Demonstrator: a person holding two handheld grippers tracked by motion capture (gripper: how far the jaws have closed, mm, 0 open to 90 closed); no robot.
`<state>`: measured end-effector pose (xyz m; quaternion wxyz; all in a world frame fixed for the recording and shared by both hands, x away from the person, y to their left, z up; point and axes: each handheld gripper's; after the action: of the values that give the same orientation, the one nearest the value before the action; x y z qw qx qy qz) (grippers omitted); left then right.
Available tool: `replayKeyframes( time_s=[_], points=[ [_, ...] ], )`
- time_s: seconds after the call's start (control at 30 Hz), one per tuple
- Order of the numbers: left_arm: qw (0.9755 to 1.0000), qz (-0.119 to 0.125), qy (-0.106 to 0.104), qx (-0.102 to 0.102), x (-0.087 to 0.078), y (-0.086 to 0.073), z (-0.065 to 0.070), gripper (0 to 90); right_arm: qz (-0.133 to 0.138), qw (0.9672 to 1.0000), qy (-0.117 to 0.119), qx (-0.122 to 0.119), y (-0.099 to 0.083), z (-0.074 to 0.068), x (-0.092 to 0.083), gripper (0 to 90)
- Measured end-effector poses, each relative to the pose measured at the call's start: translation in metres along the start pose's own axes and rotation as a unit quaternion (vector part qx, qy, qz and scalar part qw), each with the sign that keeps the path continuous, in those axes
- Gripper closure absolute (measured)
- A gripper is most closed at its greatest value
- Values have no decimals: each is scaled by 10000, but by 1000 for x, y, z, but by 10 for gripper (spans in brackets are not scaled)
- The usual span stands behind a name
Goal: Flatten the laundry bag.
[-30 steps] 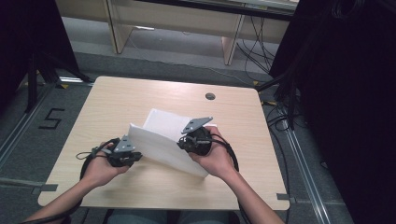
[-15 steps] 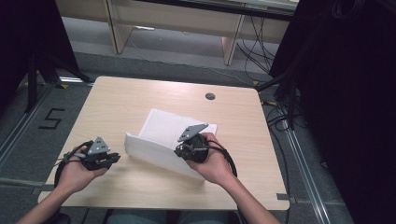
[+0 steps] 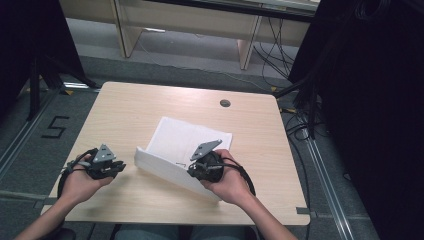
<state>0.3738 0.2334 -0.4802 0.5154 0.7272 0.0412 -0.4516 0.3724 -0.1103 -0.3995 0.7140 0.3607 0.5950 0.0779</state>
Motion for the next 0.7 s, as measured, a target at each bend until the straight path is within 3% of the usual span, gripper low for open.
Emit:
replayKeyframes(
  time_s=[0.07,0.27,0.37,0.47,0.53,0.57,0.7],
  points=[
    [9999,-8,49,105,-1,1,-2,801,-13,10000,32,-14,-1,-2,1,900],
    [10000,-6,48,87,0,1,-2,799,-53,9999,142,42,-4,-8,3,900],
    [10000,80,38,13,1,1,0,796,-79,9997,209,-8,-6,-10,4,900],
    [10000,70,3,-62,2,0,1,793,-100,9997,220,93,-10,-12,5,900],
    [10000,-8,11,26,1,0,0,792,-123,9995,306,25,-11,-13,6,900],
    [10000,56,9,-44,2,0,1,792,-118,9995,293,-10,-11,-13,6,900],
    [10000,83,38,6,2,1,1,790,-185,9992,348,112,-14,-15,5,899]
  ],
)
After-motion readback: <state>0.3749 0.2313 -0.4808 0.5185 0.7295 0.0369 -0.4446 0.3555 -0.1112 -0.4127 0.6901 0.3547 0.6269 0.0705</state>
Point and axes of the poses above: each handheld gripper's, and its own axes: x roughly forward along the jaws, y roughly out of its top, z roughly to its right, and after that the axes turned 1 degree about -x, right-handed
